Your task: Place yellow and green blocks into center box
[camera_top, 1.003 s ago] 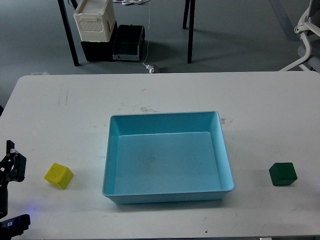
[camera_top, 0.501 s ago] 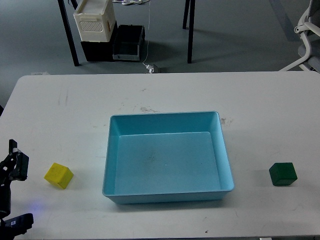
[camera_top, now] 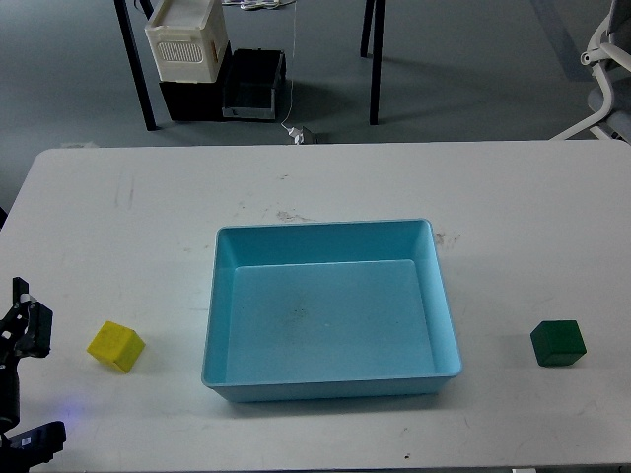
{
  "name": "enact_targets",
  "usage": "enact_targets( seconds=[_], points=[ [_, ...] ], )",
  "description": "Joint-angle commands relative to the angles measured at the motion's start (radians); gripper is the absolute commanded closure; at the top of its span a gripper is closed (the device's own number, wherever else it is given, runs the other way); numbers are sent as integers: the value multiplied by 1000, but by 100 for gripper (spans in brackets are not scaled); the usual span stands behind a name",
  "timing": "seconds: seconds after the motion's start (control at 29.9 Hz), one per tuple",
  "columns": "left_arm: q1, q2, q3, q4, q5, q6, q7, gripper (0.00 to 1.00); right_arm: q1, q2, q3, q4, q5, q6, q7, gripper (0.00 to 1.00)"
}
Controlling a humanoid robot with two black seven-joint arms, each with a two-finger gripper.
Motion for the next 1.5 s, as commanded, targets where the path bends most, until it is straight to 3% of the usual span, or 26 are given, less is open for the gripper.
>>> enact_targets(
  seconds=[0.0, 0.27, 0.43, 0.67, 0.8, 1.04, 1.2, 1.47],
  points=[
    [-2, -2, 1, 0, 0, 0, 0, 0, 6, -101, -3, 8, -7, -65, 0, 0],
    [-25, -5, 5, 1, 0, 0, 0, 0, 205, -411, -155, 42, -33, -292, -5, 0],
    [-25, -5, 5, 1, 0, 0, 2, 0, 404, -381, -342, 36, -99, -398, -3, 0],
    [-25, -2, 5, 1, -2, 0, 3, 0, 450, -347, -417, 46, -257, -533, -8, 0],
    [-27, -2, 5, 1, -2, 0, 2, 0, 521, -449, -485, 71, -312, -606, -74, 0],
    [-36, -2, 5, 1, 0, 0, 3, 0, 762, -670, -791, 83, -354, -619, -140, 0],
    [-47, -5, 8, 1, 0, 0, 2, 0, 1060, -689, -1073, 80, -428, -619, -229, 0],
    [-52, -2, 10, 3, 0, 0, 3, 0, 1489, -646, -1583, 74, -642, -617, -328, 0]
  ],
)
